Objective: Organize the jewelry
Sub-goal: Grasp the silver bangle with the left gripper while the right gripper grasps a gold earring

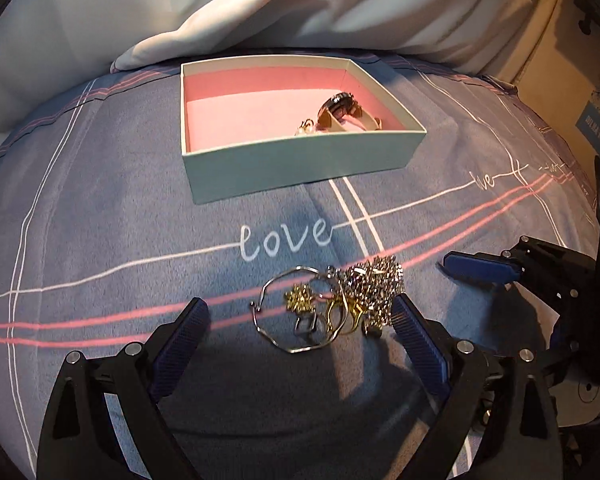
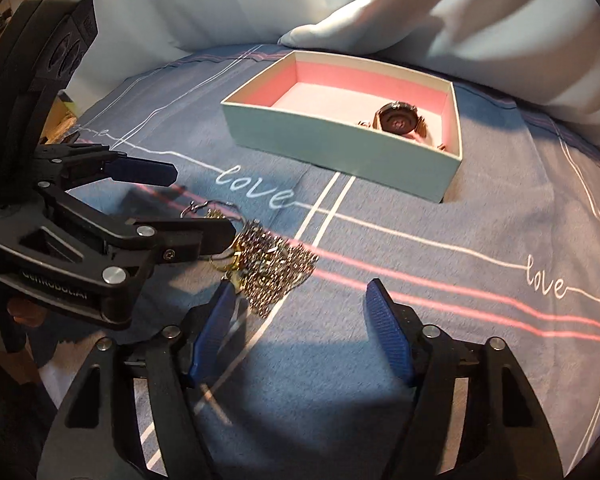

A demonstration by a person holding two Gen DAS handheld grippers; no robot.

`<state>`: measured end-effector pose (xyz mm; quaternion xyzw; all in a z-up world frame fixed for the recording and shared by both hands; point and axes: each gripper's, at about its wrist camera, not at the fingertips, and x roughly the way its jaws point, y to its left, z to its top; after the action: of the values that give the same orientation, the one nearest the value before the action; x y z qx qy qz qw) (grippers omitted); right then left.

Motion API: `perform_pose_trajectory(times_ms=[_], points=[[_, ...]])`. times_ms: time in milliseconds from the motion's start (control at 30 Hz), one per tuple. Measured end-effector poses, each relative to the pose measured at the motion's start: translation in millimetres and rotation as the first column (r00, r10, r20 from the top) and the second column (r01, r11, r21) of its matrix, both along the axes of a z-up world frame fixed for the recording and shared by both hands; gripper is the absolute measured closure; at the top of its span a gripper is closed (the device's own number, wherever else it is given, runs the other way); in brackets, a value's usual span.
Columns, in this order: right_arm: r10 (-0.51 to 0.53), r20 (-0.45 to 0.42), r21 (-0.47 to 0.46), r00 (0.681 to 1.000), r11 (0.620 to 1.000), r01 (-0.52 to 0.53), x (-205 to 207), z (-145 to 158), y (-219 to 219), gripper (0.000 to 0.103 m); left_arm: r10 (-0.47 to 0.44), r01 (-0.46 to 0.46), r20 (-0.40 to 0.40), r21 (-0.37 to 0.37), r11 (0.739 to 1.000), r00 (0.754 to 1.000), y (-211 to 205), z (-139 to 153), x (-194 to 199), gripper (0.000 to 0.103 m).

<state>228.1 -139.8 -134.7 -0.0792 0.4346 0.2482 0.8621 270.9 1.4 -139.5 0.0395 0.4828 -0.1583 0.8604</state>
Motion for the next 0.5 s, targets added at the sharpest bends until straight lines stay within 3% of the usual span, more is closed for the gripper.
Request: perform_pose_trajectory(times_ms=[267,400,500], points=[[0.008,0.05,-0.055,0.999,0.998,-0.006,15,-7,13,0.055,-0.017,0.017,0.015,0.05,0.999,1.0,2,-13,5,0.014],[0.045,0.075,-0.106,0.996,0.994,-0.037,18,-8,23,0.056,-0.046,0.042,0.042,0.095,0.995,0.998,-2,-15,12,0.021],[0.06,0.067,-0.087,0.996,0.995,-0.054,16,-8,26,0.073,-0.061,0.054,0.057,0.11,0.992,0.997,-3,-15,11,0.032]])
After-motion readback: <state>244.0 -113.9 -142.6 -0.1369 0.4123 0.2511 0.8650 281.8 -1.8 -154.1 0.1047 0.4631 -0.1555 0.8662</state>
